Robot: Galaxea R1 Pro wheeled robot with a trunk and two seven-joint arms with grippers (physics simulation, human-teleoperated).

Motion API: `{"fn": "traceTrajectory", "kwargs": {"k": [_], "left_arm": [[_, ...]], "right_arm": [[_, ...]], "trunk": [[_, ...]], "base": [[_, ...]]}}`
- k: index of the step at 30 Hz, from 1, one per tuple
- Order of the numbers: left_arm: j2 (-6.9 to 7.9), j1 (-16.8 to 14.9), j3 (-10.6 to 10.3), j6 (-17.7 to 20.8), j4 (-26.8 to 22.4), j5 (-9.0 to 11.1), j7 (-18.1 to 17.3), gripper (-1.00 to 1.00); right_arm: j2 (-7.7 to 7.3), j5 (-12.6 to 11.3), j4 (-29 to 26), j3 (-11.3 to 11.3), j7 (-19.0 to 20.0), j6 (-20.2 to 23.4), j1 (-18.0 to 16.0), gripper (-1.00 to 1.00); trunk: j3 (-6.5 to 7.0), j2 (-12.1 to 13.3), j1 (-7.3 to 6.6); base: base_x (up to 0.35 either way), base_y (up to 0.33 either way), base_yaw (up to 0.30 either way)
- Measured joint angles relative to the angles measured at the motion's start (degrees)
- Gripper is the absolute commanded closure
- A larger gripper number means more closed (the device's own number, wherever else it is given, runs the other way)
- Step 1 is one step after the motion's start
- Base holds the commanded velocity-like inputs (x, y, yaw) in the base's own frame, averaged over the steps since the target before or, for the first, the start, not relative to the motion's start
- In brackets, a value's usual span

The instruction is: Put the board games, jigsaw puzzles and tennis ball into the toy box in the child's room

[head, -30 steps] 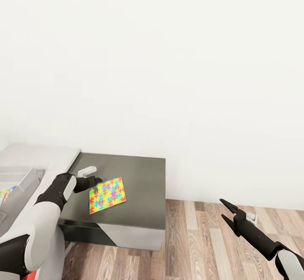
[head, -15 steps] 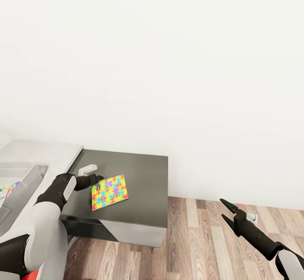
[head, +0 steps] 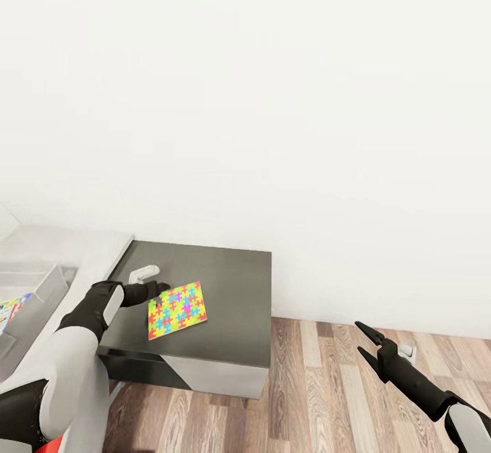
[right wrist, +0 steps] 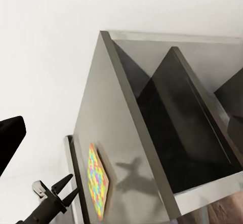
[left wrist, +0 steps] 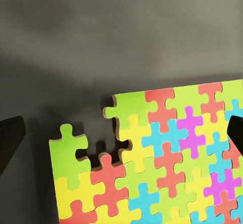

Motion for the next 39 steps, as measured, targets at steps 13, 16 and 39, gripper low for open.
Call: {"fn": "traceTrajectory", "kwargs": {"k": [13,16,39], "left_arm": [[-0.07,0.0,-0.1,-0.5,0.0,-0.1,-0.1,-1.0],[-0.06,0.0,-0.2,-1.2,0.0,-0.1,-0.2,-1.0],[-0.06,0.0,-0.2,-1.6,-0.1,-0.1,-0.2,-1.0]], "right_arm": [[0.0,0.0,0.0,0.1,0.0,0.0,0.0,-1.0],[0.0,0.0,0.0,0.1,0.0,0.0,0.0,-1.0],[0.09,0.0,0.0,0.1,0.0,-0.1,0.0,-1.0]], "trunk": [[-0.39,0.0,0.0],[-0.49,0.0,0.0],[-0.99,0.0,0.0]], "base": [[0.0,0.0,-0.206],[0.0,0.0,-0.154],[0.0,0.051,-0.012]]}}
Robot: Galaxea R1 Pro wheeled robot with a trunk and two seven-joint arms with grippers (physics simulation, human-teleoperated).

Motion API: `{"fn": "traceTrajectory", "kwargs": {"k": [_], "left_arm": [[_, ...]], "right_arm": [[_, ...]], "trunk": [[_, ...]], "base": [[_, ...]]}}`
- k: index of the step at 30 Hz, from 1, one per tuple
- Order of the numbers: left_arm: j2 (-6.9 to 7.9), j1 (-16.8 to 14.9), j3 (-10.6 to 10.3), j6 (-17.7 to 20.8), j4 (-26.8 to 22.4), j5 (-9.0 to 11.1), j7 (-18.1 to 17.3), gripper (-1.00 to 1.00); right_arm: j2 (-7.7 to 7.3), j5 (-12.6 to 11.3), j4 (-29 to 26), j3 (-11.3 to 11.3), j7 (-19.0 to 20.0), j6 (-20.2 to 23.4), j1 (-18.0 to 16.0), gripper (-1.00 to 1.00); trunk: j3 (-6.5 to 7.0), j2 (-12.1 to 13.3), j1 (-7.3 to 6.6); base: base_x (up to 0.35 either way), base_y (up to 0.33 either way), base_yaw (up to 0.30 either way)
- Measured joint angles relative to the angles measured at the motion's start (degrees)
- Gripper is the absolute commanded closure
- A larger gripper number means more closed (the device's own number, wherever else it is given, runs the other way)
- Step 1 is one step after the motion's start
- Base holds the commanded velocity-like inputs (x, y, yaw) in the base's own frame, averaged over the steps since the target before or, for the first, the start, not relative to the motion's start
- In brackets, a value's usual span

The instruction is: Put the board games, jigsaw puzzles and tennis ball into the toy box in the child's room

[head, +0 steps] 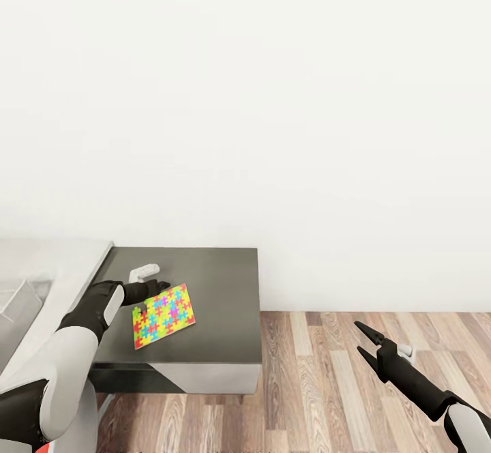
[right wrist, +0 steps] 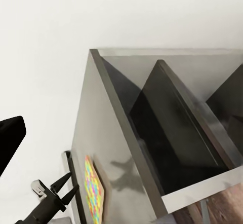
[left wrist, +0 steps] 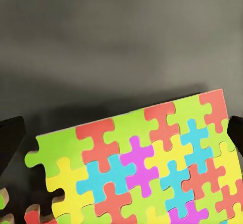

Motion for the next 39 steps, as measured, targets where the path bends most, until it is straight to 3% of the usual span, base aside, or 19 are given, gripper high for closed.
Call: {"fn": "traceTrajectory", "kwargs": {"k": [14,39], "left_arm": [[-0.08,0.0,0.0,0.0,0.0,0.0,0.1,-1.0],[-0.08,0.0,0.0,0.0,0.0,-0.1,0.3,-1.0]], "right_arm": [[-0.06,0.0,0.0,0.1,0.0,0.1,0.0,-1.0],[0.0,0.0,0.1,0.1,-0.1,0.0,0.0,-1.0]], "trunk": [[-1.23,0.0,0.0],[-1.86,0.0,0.0]], "base": [[0.0,0.001,0.0],[0.0,-0.007,0.0]]}}
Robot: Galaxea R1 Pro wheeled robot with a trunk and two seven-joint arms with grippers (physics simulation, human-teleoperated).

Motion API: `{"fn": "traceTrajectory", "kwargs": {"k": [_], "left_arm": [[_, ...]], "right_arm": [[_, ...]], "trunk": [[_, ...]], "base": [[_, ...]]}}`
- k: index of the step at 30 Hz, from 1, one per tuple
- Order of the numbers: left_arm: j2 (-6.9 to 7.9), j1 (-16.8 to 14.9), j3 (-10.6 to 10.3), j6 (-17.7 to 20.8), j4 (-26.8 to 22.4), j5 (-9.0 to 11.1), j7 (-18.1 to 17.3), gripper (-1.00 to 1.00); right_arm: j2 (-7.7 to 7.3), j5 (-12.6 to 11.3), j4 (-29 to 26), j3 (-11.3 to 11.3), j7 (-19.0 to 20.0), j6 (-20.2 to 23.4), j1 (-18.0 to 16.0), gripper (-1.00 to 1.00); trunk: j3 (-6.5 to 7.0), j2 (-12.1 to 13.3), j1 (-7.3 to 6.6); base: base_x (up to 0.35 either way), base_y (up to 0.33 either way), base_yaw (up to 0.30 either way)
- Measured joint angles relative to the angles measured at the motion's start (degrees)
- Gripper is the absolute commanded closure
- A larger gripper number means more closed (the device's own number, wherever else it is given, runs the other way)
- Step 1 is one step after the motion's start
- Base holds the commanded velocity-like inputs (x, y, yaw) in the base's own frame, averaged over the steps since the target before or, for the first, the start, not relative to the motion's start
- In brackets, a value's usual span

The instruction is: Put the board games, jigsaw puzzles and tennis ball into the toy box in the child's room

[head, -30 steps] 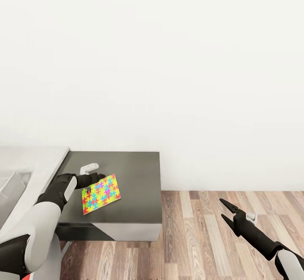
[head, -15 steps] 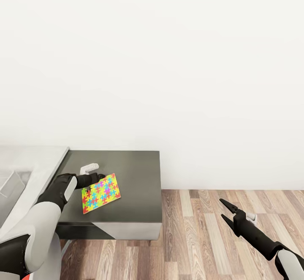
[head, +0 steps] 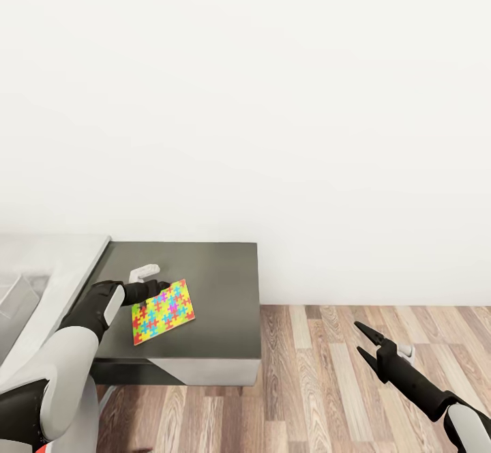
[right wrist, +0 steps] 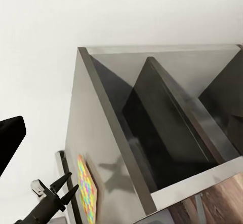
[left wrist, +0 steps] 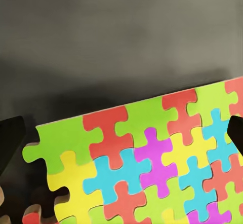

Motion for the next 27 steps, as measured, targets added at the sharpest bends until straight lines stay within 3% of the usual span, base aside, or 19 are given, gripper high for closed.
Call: {"fn": "traceTrajectory", "kwargs": {"k": [9,27], "left_arm": [[-0.01,0.0,0.0,0.0,0.0,-0.1,0.0,-1.0],[-0.09,0.0,0.0,0.0,0.0,-0.1,0.2,-1.0]], "right_arm": [[-0.01,-0.1,0.0,-0.1,0.0,0.0,0.0,-1.0],[-0.09,0.0,0.0,-0.1,0.1,0.0,0.0,-1.0]], "trunk": [[-0.01,0.0,0.01],[-0.01,0.0,0.0]], "base": [[-0.114,-0.001,0.0],[-0.005,-0.06,0.0]]}}
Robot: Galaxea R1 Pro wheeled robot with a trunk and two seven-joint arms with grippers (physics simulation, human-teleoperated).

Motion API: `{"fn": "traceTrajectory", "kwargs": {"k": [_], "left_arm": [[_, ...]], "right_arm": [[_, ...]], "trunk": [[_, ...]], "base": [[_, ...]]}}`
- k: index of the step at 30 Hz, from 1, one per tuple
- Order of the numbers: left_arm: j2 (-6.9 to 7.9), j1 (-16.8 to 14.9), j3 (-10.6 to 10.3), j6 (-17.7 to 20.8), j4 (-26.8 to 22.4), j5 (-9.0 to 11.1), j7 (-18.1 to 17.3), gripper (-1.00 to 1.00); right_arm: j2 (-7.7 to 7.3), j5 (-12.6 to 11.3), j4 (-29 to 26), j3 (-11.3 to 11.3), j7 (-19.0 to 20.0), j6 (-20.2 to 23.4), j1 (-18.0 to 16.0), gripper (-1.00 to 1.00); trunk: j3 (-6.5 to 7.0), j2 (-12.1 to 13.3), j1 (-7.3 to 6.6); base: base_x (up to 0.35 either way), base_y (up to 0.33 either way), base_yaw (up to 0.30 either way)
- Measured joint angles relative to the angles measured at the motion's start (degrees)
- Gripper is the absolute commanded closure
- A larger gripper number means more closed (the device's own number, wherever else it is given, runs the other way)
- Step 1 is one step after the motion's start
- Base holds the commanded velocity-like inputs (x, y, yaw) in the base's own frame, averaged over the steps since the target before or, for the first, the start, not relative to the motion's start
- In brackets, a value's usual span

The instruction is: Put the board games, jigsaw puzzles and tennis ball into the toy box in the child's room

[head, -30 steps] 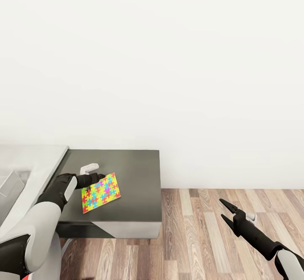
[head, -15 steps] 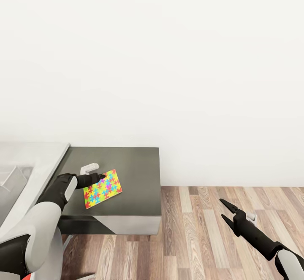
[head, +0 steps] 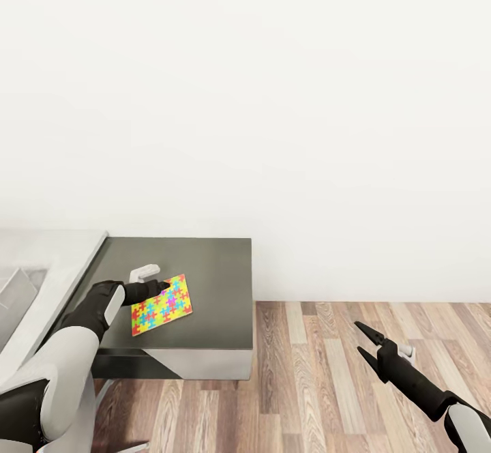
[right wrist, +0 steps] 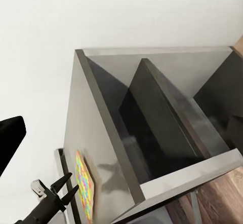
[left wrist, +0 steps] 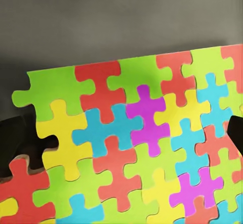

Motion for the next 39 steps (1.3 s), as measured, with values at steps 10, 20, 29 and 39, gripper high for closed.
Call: {"fn": "traceTrajectory", "kwargs": {"k": [10,20,29,39], "left_arm": [[0.04,0.0,-0.1,0.0,0.0,0.0,0.0,-1.0],[0.09,0.0,-0.1,0.0,0.0,0.0,0.0,-1.0],[0.06,0.0,-0.1,0.0,0.0,0.1,0.0,-1.0],[0.04,0.0,-0.1,0.0,0.0,0.1,-0.3,-1.0]], "right_arm": [[0.0,0.0,0.0,0.0,0.0,0.0,0.0,-1.0],[0.0,0.0,0.0,0.0,-0.1,0.0,0.0,-1.0],[0.0,0.0,0.0,0.0,-0.1,0.0,0.0,-1.0],[0.0,0.0,0.0,0.0,0.0,0.0,0.0,-1.0]], "trunk": [[0.0,0.0,0.0],[0.0,0.0,0.0],[0.0,0.0,0.01],[0.0,0.0,0.03]], "base": [[0.0,-0.056,0.0],[0.0,-0.125,0.0],[-0.032,-0.124,0.0],[-0.115,-0.028,0.0]]}}
